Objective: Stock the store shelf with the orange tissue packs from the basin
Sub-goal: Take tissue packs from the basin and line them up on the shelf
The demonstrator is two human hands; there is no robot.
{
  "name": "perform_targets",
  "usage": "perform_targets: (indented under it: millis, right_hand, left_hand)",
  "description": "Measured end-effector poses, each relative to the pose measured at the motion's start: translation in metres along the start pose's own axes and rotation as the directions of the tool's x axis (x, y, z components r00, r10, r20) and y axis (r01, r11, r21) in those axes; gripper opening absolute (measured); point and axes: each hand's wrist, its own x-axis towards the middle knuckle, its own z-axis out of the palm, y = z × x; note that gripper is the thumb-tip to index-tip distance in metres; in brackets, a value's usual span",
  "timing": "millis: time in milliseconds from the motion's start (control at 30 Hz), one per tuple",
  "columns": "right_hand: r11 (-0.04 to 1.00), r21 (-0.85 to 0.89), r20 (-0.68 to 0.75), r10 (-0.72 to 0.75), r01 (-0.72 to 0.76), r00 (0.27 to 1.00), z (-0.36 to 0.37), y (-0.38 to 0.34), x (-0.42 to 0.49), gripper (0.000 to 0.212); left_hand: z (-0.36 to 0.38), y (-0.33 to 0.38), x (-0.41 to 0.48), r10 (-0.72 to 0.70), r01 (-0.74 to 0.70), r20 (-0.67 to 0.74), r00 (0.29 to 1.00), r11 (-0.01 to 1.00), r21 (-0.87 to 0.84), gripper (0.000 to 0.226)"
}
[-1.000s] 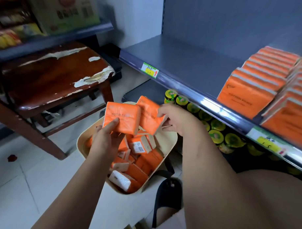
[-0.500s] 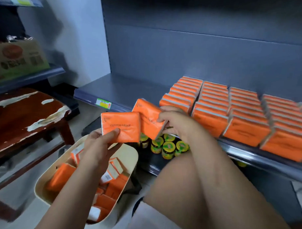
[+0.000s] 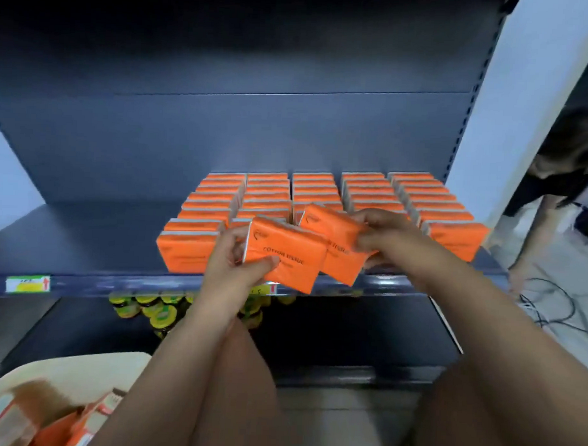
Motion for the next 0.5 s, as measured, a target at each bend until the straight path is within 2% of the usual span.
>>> perform_targets:
  millis: [233, 367, 400, 500]
  right_hand:
    - [0.984, -0.164, 0.051, 0.085, -0.076, 0.995, -0.05, 0.009, -0.015, 0.033]
    - [0.957, -0.26, 0.036, 0.141, -0.127, 0.989, -0.071, 0.017, -0.025, 0.027]
    - [0.946, -0.29, 0.021, 0.154, -0.142, 0.988, -0.076, 0.019, -0.027, 0.028]
    - [0.913, -0.361, -0.076, 0.176, -0.192, 0.981, -0.089, 0.023, -0.032, 0.03]
  left_hand:
    - [0.031, -0.016, -0.002, -0.026, 0.015, 0.12, 0.992, 0.996, 0.091, 0.041]
    - [0.051, -0.025, -0.008, 0.043, -0.095, 0.268, 0.962, 0.978, 0.187, 0.081]
    - [0.056, -0.027, -0.011, 0.062, -0.136, 0.302, 0.951, 0.963, 0.231, 0.082]
    - [0.068, -0.031, -0.022, 0.111, -0.243, 0.338, 0.935, 0.892, 0.38, 0.063]
